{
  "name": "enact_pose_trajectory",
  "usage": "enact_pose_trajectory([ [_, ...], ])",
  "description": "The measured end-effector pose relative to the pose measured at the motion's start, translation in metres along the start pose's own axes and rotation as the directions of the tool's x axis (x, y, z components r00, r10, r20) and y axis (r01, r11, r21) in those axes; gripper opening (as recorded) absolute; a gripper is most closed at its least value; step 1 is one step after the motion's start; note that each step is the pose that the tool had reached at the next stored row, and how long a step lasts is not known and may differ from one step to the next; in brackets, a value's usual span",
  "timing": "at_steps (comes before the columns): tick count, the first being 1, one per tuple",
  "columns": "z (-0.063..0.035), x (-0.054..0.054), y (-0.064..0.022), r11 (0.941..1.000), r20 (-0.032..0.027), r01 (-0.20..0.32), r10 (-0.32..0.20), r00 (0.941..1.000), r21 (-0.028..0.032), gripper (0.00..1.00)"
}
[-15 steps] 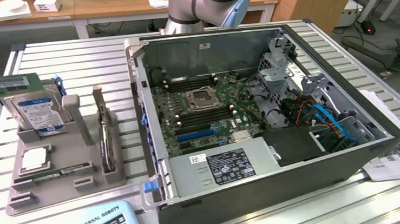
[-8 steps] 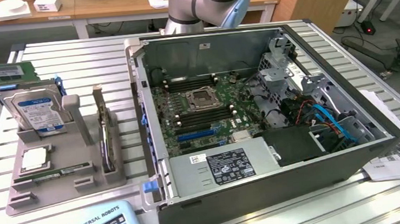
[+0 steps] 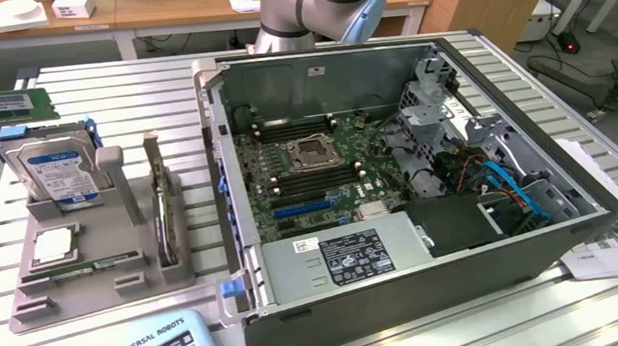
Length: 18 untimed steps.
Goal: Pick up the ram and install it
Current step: 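Pick up the ram and move it above insertion slot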
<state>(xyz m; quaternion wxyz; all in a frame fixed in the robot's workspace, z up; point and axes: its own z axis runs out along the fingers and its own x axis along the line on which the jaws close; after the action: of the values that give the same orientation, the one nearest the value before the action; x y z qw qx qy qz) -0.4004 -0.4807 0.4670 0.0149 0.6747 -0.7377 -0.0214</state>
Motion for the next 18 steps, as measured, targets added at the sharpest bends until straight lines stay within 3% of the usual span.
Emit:
enact_pose_trajectory([
  [9, -0.0002, 0.000, -0.0031, 1.0000, -0.0001, 0.000, 0.000, 1.0000, -0.0001, 0.13],
  [18, -0.0012, -0.002, -0.0222, 1.0000, -0.0001, 0.000, 0.000, 1.0000, -0.0001, 0.13],
])
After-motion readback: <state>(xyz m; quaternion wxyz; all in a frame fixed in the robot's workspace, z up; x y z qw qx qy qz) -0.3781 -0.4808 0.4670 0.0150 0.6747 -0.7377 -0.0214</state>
